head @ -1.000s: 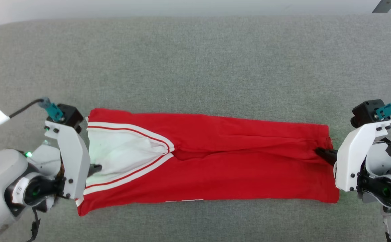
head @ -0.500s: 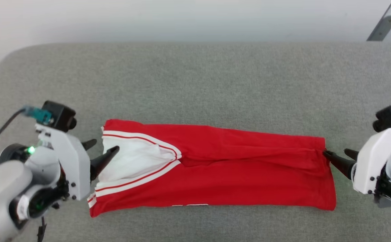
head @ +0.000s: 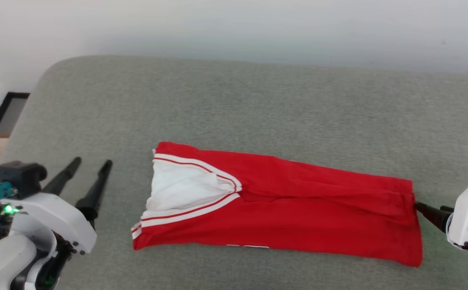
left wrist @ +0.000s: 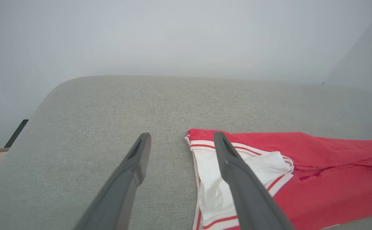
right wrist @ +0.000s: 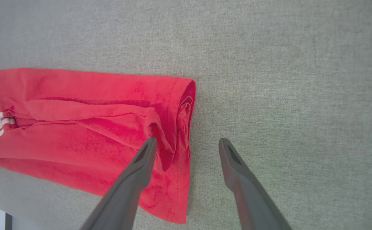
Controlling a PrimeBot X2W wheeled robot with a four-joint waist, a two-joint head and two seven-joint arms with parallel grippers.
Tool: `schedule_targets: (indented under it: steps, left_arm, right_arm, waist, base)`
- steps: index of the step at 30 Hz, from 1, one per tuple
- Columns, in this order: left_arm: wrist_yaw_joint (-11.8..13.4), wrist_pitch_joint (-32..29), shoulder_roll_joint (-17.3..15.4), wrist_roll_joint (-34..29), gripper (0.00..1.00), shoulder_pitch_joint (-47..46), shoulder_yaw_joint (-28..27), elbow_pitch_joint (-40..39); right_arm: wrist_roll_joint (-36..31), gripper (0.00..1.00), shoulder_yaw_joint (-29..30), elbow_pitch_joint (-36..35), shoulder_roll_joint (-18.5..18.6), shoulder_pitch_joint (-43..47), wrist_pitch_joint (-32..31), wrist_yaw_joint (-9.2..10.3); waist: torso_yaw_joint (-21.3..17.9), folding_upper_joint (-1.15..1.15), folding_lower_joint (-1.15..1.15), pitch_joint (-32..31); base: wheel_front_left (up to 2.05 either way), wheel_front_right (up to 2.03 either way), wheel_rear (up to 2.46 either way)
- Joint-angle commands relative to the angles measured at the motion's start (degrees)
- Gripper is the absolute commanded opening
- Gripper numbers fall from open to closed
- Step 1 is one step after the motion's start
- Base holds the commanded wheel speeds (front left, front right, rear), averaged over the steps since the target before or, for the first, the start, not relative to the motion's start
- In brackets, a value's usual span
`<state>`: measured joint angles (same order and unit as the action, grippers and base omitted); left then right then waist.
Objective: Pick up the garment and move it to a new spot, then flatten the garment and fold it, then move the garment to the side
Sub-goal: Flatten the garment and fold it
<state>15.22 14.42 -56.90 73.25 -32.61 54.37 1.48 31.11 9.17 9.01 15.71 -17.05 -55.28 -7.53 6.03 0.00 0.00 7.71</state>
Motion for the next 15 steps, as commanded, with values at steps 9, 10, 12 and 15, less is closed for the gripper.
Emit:
schedule_targets:
  steps: [9, 10, 12, 15]
  left_arm:
    - [1.2, 0.7, 8.8, -10.8, 1.00, 12.4, -20.2, 2.0]
    - [0.6, 0.7, 9.9, -12.5, 1.00, 14.1, -22.3, 1.9]
    - [-0.3, 0.7, 12.2, -15.1, 1.00, 17.3, -26.0, 2.3]
    - [-1.9, 0.7, 15.5, -18.4, 1.00, 20.8, -30.6, 2.6]
  right_arm:
    - [-2.4, 1.00, 3.2, 4.7, -0.5, 0.3, -1.2, 0.10]
    - [-2.6, 1.00, 3.4, 5.4, -0.4, 0.2, -1.2, 0.10]
    - [-3.1, 1.00, 3.8, 6.5, -0.4, 0.0, -1.4, 0.10]
    - [-3.6, 1.00, 4.3, 8.9, -0.6, -0.7, -0.9, 0.10]
  waist:
    - [5.6, 0.00, 0.00, 0.7]
    - [6.1, 0.00, 0.00, 0.7]
    - [6.9, 0.00, 0.00, 0.9]
    - [8.0, 0.00, 0.00, 1.1]
  base:
    - [0.00, 0.00, 0.00]
    - [0.00, 0.00, 0.00]
    - [0.00, 0.00, 0.00]
    - [0.00, 0.00, 0.00]
